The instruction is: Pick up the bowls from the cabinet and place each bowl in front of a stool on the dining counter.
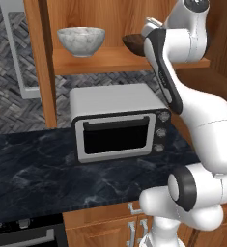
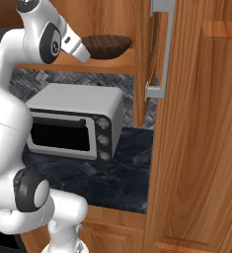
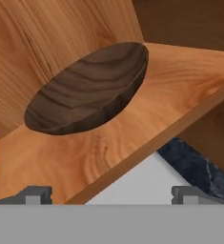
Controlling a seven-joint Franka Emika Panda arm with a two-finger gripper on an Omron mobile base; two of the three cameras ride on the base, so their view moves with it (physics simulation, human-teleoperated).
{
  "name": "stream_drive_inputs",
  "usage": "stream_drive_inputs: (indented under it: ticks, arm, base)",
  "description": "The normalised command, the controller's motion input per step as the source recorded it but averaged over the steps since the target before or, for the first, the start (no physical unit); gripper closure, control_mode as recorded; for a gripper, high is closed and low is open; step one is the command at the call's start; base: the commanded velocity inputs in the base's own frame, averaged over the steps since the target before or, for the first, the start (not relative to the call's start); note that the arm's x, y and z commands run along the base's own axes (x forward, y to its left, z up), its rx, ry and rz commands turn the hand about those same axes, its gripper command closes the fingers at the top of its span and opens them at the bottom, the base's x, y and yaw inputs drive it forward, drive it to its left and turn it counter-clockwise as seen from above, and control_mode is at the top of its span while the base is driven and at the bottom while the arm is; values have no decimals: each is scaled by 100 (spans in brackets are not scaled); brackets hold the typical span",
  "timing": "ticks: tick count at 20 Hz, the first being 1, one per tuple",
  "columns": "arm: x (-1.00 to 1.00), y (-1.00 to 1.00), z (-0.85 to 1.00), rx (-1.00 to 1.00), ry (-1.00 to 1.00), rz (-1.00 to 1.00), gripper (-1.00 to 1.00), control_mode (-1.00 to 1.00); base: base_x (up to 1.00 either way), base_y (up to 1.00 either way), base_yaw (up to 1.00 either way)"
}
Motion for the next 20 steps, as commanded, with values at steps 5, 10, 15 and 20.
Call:
stream_drive_inputs:
  ticks: [5,10,15,20]
  arm:
    - [25,-21,0,0,7,0,-100,-100]
    - [25,-12,0,0,3,0,-100,-100]
    - [35,-1,0,0,4,0,-100,-100]
    - [33,0,0,0,0,0,-100,-100]
  base:
    - [0,0,0]
    - [0,0,0]
    - [0,0,0]
    - [0,0,0]
